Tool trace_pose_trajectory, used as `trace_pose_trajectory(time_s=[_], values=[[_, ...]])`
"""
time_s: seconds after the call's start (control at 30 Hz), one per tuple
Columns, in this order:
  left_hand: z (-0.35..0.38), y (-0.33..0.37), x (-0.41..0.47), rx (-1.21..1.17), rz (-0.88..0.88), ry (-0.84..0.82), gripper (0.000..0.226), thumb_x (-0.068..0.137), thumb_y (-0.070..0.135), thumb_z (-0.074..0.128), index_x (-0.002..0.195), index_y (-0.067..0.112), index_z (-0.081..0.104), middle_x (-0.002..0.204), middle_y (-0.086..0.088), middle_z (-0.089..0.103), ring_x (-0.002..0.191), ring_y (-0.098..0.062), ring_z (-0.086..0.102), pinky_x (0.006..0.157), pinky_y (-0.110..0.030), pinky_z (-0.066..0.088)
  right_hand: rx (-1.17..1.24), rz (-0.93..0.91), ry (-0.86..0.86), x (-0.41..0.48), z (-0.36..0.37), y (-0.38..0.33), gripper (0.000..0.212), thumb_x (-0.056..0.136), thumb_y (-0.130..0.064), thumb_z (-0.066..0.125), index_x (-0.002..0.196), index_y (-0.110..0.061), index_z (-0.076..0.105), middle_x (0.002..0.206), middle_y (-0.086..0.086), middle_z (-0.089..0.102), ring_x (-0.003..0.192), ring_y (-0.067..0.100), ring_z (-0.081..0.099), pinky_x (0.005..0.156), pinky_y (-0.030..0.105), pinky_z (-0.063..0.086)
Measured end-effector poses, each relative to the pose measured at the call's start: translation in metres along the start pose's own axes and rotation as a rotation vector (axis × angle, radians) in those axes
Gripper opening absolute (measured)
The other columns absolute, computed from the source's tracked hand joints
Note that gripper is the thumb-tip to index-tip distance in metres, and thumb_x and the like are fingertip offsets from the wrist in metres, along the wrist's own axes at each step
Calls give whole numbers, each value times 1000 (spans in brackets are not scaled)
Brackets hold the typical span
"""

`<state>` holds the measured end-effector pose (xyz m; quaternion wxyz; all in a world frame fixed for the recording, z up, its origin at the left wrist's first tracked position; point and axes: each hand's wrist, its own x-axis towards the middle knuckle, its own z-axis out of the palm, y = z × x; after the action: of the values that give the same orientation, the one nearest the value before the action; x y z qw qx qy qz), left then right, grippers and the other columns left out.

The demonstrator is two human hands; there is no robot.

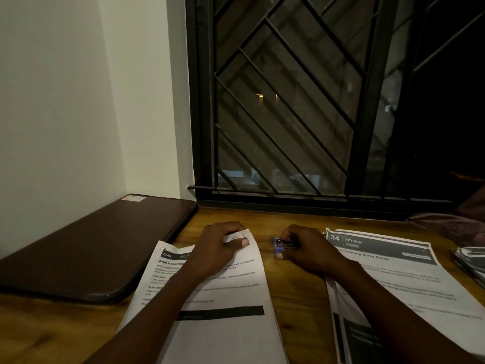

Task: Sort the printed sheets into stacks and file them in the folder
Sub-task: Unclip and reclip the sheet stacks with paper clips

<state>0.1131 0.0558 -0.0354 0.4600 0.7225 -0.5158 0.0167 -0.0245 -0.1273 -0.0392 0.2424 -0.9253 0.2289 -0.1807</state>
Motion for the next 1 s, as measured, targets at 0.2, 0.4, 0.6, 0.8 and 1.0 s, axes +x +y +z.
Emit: trace_pose_trajectory(time_s=[0.2, 0.4, 0.6, 0.8, 1.0], values=[[-18, 11, 2, -110, -45, 120, 12, 87, 14, 67, 85, 25, 71, 80, 14, 69, 76, 3, 63, 70, -11, 47, 186, 42, -125, -24, -16, -70, 35, 86, -59, 52, 90, -25, 62, 87, -7, 67, 73, 5, 62, 71, 24, 52], [-34, 30, 5, -142, -25, 182, 22, 75, 34, 73, 93, 44, 65, 94, 18, 69, 88, 6, 63, 81, -24, 48, 257, 114, -168, -43, -2, -98, 27, 93, -32, 57, 114, -17, 65, 104, -4, 68, 76, 2, 59, 57, 11, 43], [-76, 51, -2, 235, -219, -44, 80, 87, 41, 66, 152, 26, 23, 151, -1, 38, 135, -19, 40, 90, -13, 29, 374, 358, 285, -20, -7, -76, 28, 93, -21, 58, 116, -6, 64, 117, 12, 65, 103, 27, 62, 75, 25, 44], [-70, 14, -37, 285, -337, -329, 76, 84, 42, 70, 148, 22, 34, 153, 0, 35, 137, -15, 37, 102, -16, 28, 398, 482, 346, -7, 30, -81, 28, 91, -19, 61, 110, 1, 63, 117, 18, 64, 104, 31, 62, 76, 30, 47], [-61, -15, -57, 366, -335, -311, 65, 89, 53, 56, 145, 26, 37, 154, 4, 34, 140, -14, 32, 114, -31, 26, 383, 450, 288, -7, 50, -90, 31, 91, -23, 61, 114, -2, 57, 119, 15, 63, 104, 29, 63, 77, 30, 53]])
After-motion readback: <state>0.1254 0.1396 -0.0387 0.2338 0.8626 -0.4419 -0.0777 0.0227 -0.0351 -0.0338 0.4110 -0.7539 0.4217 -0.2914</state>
